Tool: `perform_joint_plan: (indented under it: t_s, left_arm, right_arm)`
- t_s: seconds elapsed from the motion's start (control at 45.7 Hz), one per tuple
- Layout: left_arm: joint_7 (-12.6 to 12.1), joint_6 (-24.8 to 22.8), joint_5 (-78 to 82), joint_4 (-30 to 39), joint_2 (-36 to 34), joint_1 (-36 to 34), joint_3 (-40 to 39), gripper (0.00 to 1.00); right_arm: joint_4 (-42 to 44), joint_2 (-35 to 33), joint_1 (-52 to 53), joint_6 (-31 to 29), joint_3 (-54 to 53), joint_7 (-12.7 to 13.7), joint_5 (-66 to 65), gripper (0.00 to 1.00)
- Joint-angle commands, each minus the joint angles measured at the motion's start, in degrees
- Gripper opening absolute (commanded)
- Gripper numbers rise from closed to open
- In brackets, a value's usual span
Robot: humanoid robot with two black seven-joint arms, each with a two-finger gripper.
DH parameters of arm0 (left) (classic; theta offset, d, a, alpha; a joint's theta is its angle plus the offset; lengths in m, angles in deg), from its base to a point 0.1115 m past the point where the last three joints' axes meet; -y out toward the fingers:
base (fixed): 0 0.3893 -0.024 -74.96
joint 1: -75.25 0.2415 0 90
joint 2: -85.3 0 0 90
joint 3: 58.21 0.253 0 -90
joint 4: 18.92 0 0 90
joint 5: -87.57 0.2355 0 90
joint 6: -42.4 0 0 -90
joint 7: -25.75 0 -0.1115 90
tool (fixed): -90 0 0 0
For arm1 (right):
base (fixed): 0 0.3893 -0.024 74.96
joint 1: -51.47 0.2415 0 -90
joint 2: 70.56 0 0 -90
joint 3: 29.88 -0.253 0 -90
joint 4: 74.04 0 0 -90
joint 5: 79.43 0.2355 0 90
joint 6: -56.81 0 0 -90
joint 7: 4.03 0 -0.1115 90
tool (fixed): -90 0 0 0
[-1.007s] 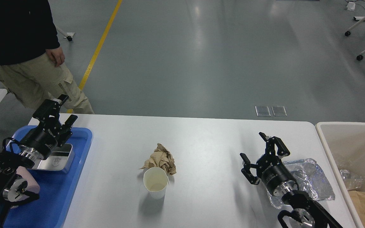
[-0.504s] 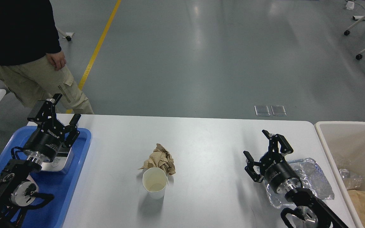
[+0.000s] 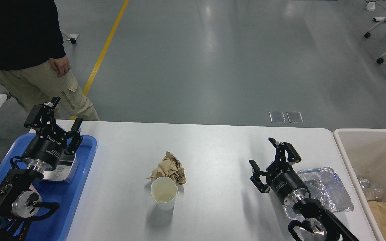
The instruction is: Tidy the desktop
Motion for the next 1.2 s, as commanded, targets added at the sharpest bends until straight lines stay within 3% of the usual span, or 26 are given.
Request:
perform_joint_plan:
  t_s: [0.0, 0.241, 0.657, 0.898, 1.182]
  left_arm:
    - [0.0, 0.1, 0.0, 0.1, 2.6, 0.2, -0.3, 0.96]
    - [0.3, -0.1, 0.3, 2.4, 7.9, 2.9, -1.7, 0.96]
    - [0.7, -0.5, -0.2, 0.7, 8.4, 3.3, -1.6, 0.97]
    - [0.8, -0.1, -0.2, 0.9, 13.4, 2.8, -1.5, 0.97]
    - [0.8, -0.2, -0.2, 0.9, 13.9, 3.1, -1.3, 0.97]
  right_arm:
    - [-0.1, 0.2, -0.2, 0.0, 0.0, 0.0, 0.0, 1.0]
    - [-0.2, 0.3, -0.3, 0.0, -0.1, 0.0, 0.0, 1.0]
    - [0.3, 4.4, 0.1, -0.2, -0.4, -0.2, 0.0, 1.0]
    - [0.3, 6.5, 0.2, -0.2, -1.3, -0.2, 0.0, 1.0]
    - [0.0, 7.5, -0.2, 0.2, -2.2, -0.2, 0.0, 1.0]
